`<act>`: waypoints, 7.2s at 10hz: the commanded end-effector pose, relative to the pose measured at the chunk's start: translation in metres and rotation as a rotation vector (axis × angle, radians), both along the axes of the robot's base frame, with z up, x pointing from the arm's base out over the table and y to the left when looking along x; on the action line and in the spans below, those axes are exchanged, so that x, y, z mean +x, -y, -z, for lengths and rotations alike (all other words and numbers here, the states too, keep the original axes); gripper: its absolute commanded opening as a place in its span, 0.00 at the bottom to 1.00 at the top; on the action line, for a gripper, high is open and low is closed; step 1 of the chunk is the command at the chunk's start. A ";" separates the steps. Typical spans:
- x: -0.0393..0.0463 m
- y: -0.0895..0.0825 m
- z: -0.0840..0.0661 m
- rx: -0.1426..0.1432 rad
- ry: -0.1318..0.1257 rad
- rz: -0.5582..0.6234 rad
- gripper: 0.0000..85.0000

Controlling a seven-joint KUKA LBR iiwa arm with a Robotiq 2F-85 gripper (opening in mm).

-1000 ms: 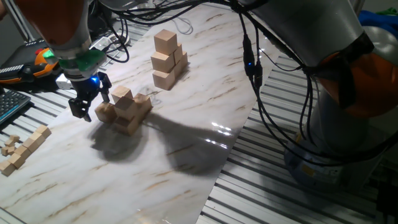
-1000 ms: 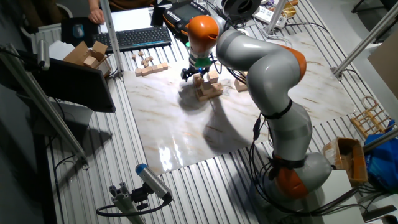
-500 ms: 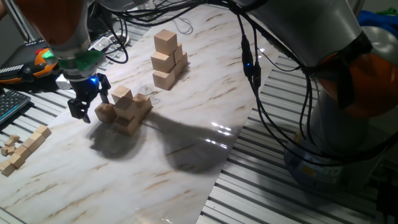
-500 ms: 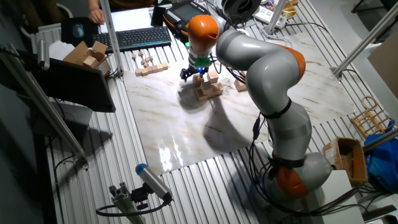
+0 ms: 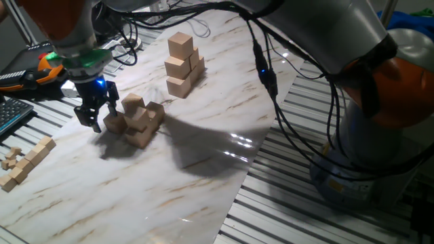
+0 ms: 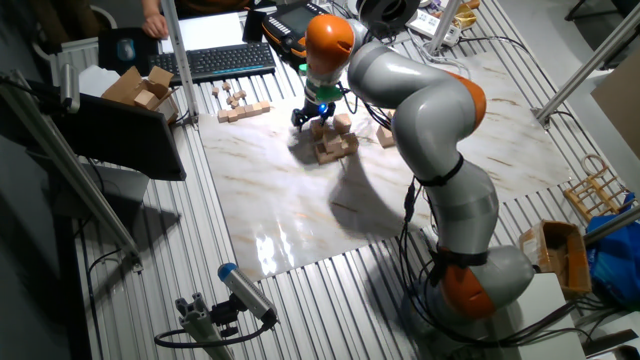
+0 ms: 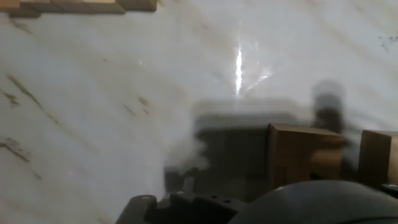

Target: Stack the blocks into a pyramid shape

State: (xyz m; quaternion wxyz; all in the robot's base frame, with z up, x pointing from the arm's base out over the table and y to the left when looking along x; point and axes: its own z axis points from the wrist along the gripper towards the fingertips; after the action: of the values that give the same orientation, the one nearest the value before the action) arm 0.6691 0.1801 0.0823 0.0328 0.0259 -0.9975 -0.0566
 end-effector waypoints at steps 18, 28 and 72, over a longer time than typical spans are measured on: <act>0.0288 0.040 0.017 -0.133 0.134 0.032 0.80; 0.0231 0.041 0.031 -0.122 0.142 0.042 0.80; -0.0560 0.127 -0.065 -0.110 -0.191 1.733 0.00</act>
State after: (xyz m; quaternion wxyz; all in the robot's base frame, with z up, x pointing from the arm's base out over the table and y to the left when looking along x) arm 0.6131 0.0536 0.1470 0.0646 -0.5091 -0.8583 0.0041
